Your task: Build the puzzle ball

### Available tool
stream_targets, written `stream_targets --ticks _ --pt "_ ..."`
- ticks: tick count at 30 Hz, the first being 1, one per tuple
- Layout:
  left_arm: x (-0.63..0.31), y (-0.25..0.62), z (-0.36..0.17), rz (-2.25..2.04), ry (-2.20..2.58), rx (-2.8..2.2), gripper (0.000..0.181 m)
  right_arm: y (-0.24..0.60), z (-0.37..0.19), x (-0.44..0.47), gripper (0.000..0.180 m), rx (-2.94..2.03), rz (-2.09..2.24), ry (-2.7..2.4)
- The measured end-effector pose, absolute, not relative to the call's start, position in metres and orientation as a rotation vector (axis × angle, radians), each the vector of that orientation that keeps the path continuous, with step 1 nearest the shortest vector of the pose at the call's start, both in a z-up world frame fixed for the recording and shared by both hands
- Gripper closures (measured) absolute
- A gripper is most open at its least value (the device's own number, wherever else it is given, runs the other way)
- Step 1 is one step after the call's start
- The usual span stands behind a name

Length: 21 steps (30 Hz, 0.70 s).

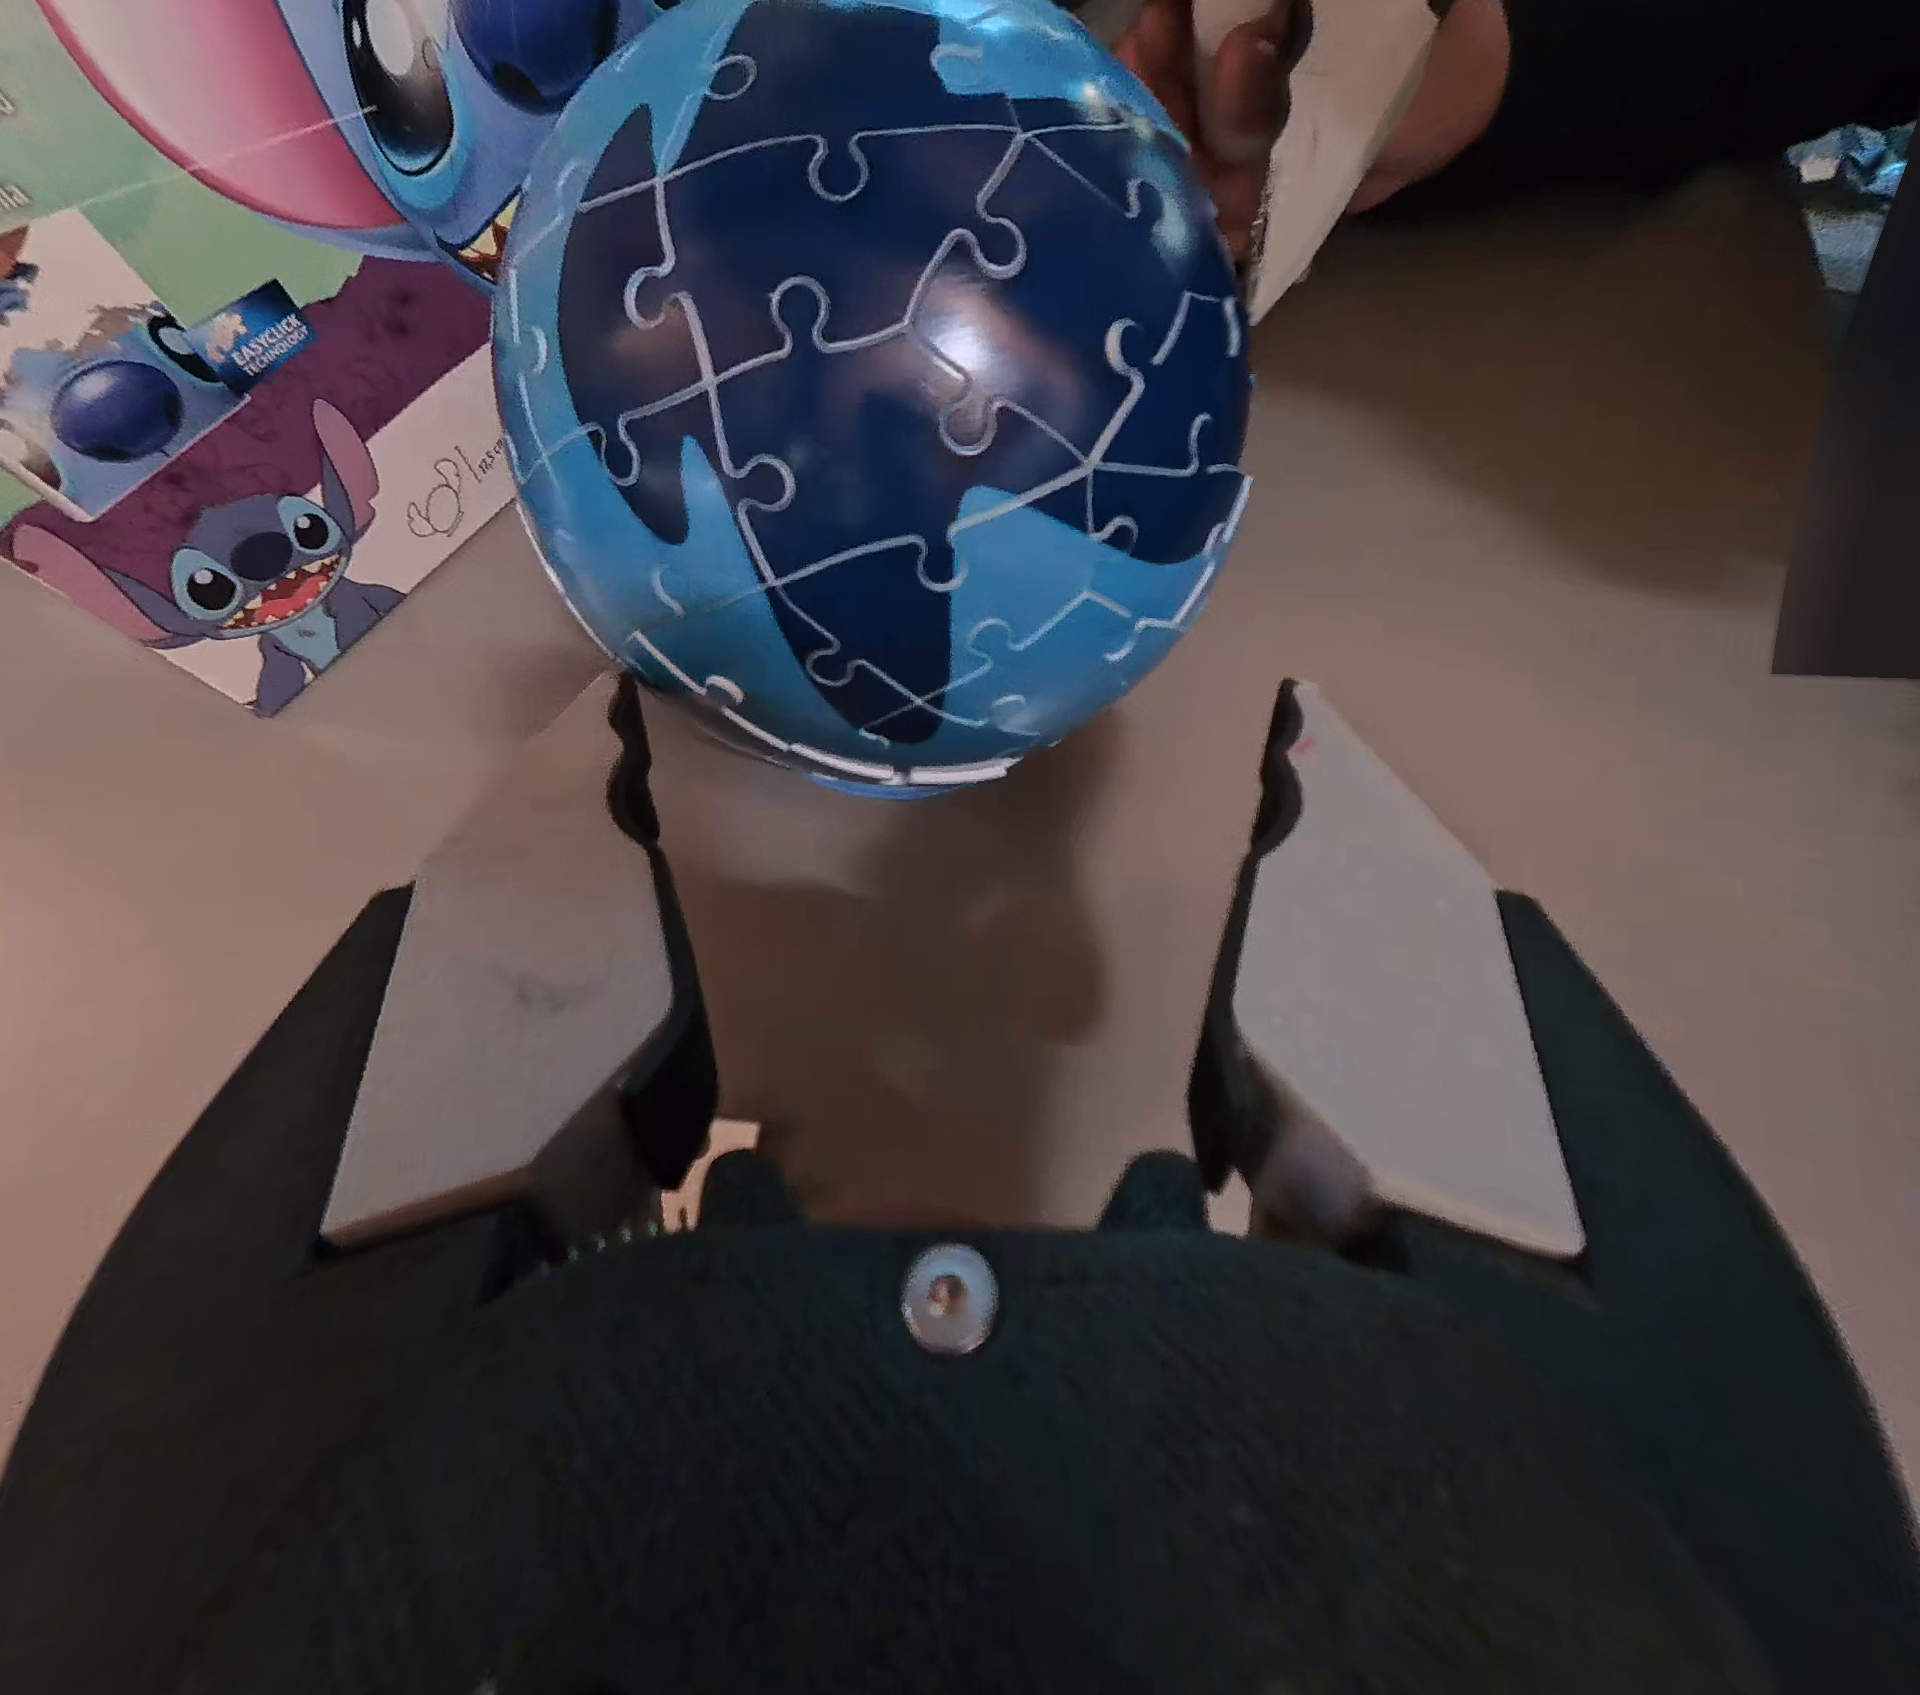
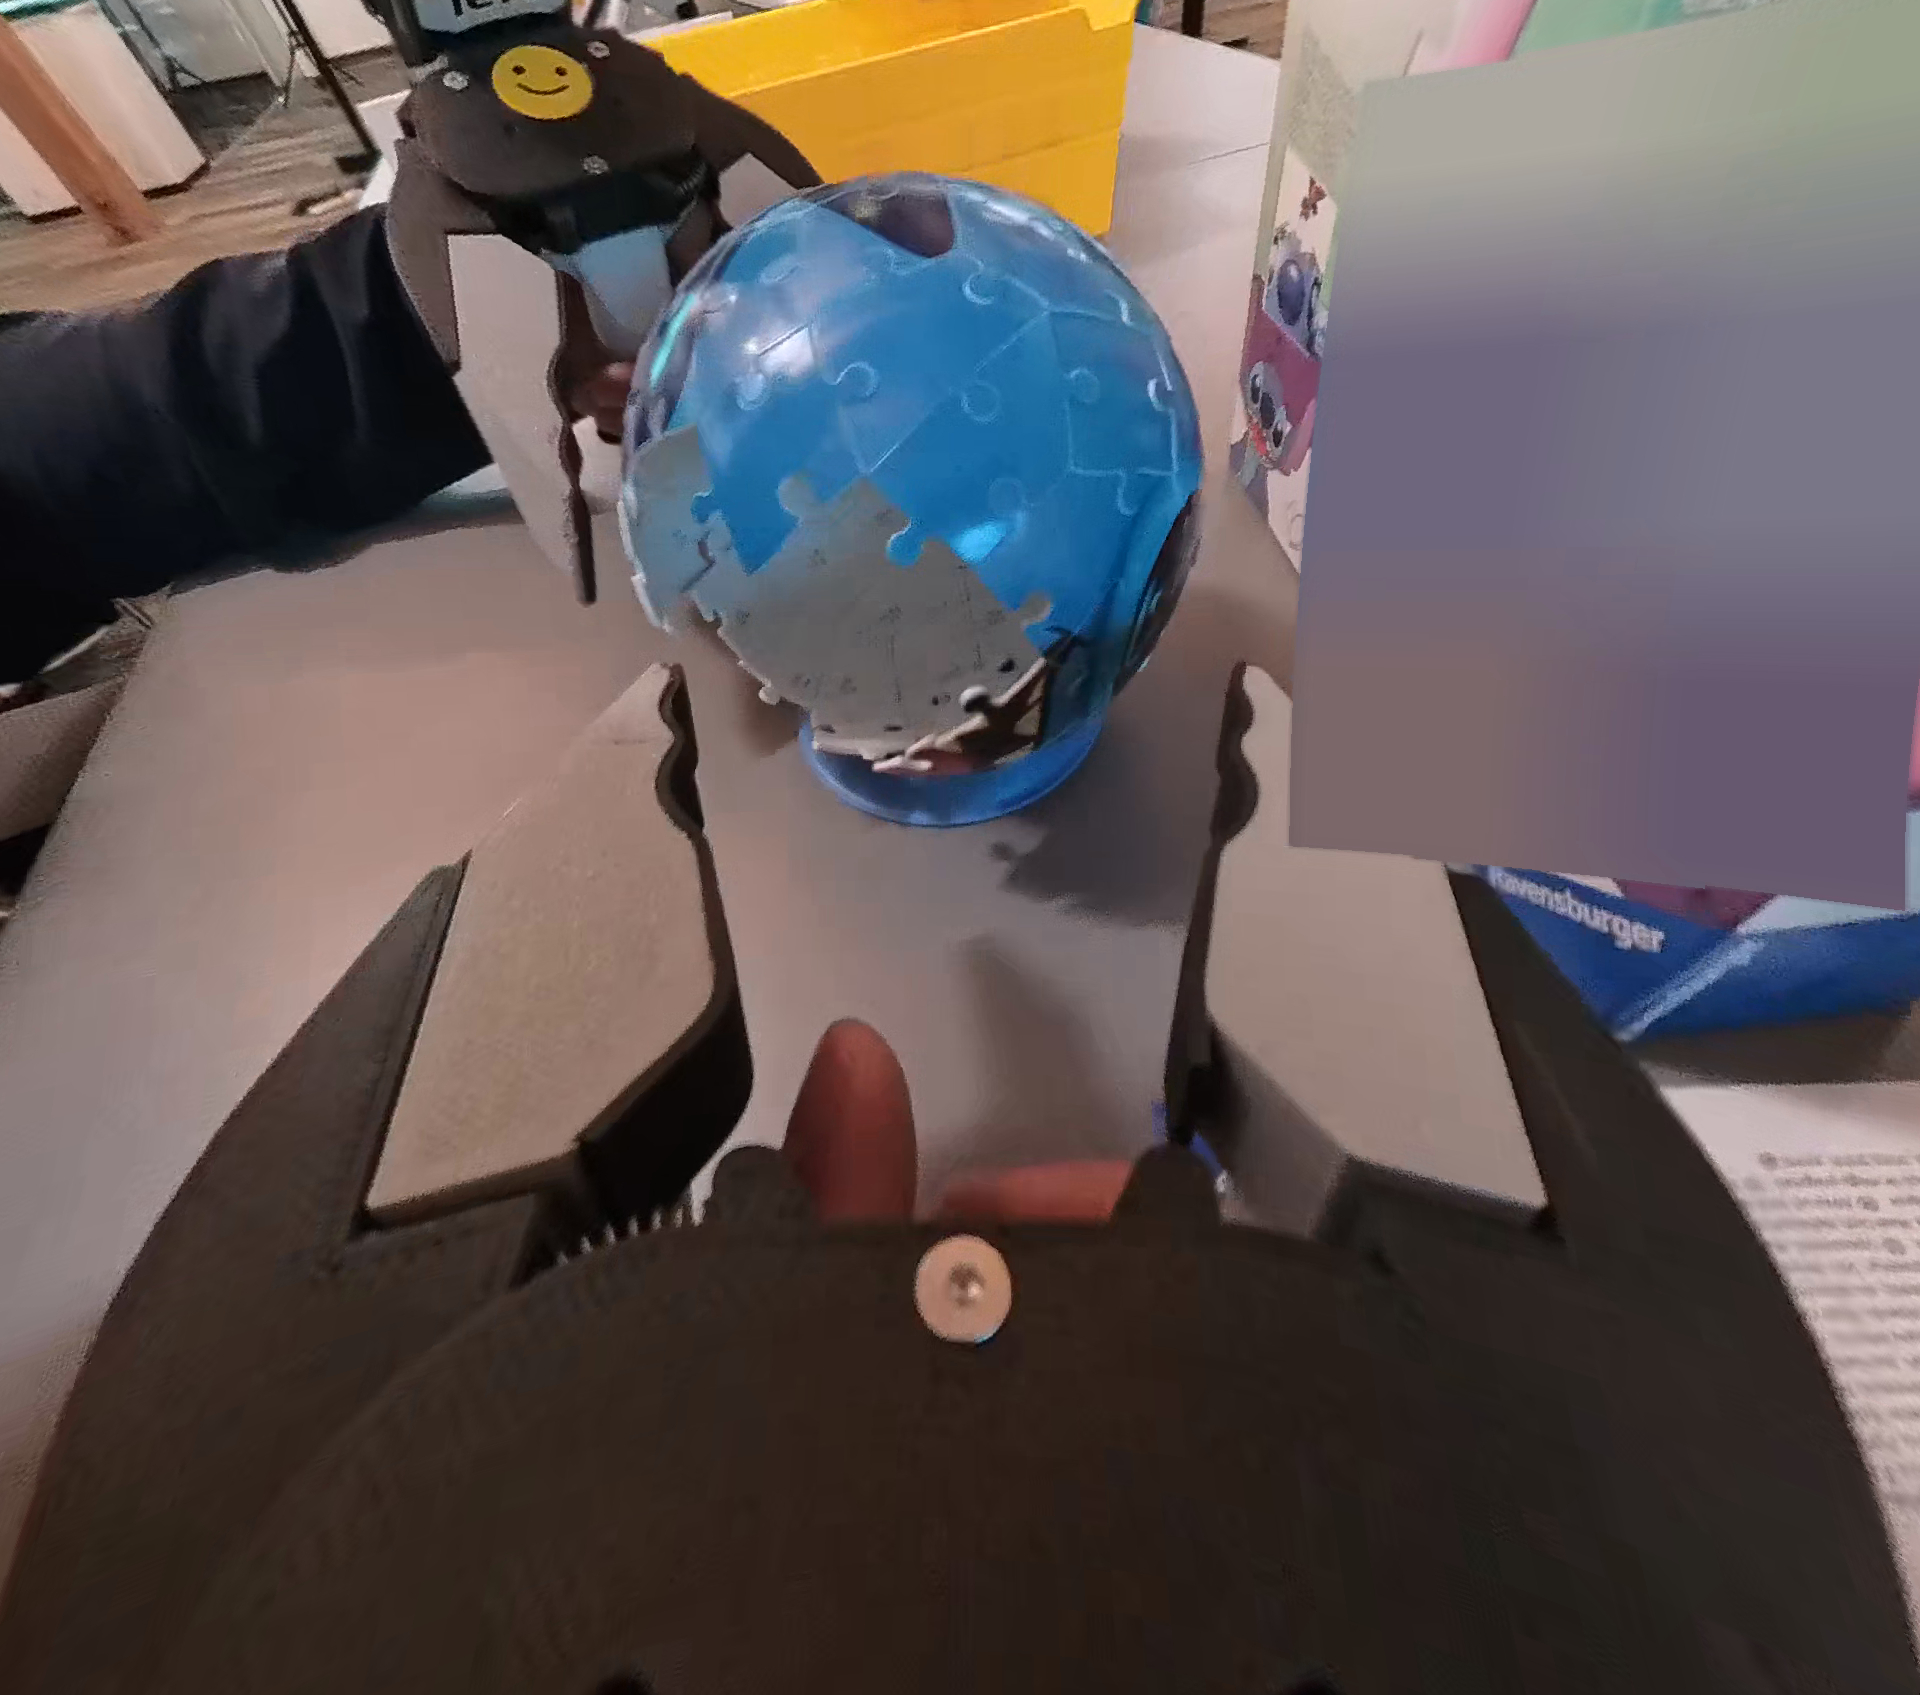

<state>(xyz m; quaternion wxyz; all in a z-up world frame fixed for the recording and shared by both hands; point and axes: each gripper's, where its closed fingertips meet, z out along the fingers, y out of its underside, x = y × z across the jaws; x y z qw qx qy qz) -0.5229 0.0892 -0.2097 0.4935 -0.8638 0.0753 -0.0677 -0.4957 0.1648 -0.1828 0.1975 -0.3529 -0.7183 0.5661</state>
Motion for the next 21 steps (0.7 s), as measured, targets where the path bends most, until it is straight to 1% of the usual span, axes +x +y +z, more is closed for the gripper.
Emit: stream_targets --ticks 3,6,8,10,12,14,18,21 --pt "-0.525 0.092 -0.213 -0.180 0.155 -2.111 0.066 0.162 -0.188 -0.502 0.081 -0.989 1.559 -2.059" --pt "-0.527 0.092 -0.216 -0.152 0.155 -2.130 0.069 0.176 -0.194 -0.506 0.084 -0.926 1.331 -2.078" --pt "-0.527 0.091 -0.215 -0.114 0.175 -2.128 0.071 0.175 -0.182 -0.491 0.089 -0.792 1.314 -2.051" --pt "-0.527 0.092 -0.213 -0.073 0.181 -2.128 0.073 0.154 -0.173 -0.461 0.090 -0.610 1.373 -2.143" --pt "-0.527 0.094 -0.212 -0.048 0.181 -2.133 0.075 0.137 -0.175 -0.438 0.090 -0.451 1.308 -2.227" --pt "-0.526 0.095 -0.211 -0.036 0.189 -2.127 0.077 0.131 -0.184 -0.443 0.096 -0.429 1.134 -2.222" --pt "-0.527 0.094 -0.211 -0.007 0.208 -2.126 0.080 0.122 -0.225 -0.446 0.101 -0.409 0.864 -2.345" --pt "-0.528 0.093 -0.209 0.004 0.200 -2.120 0.082 0.124 -0.231 -0.454 0.104 -0.362 0.733 -2.301"
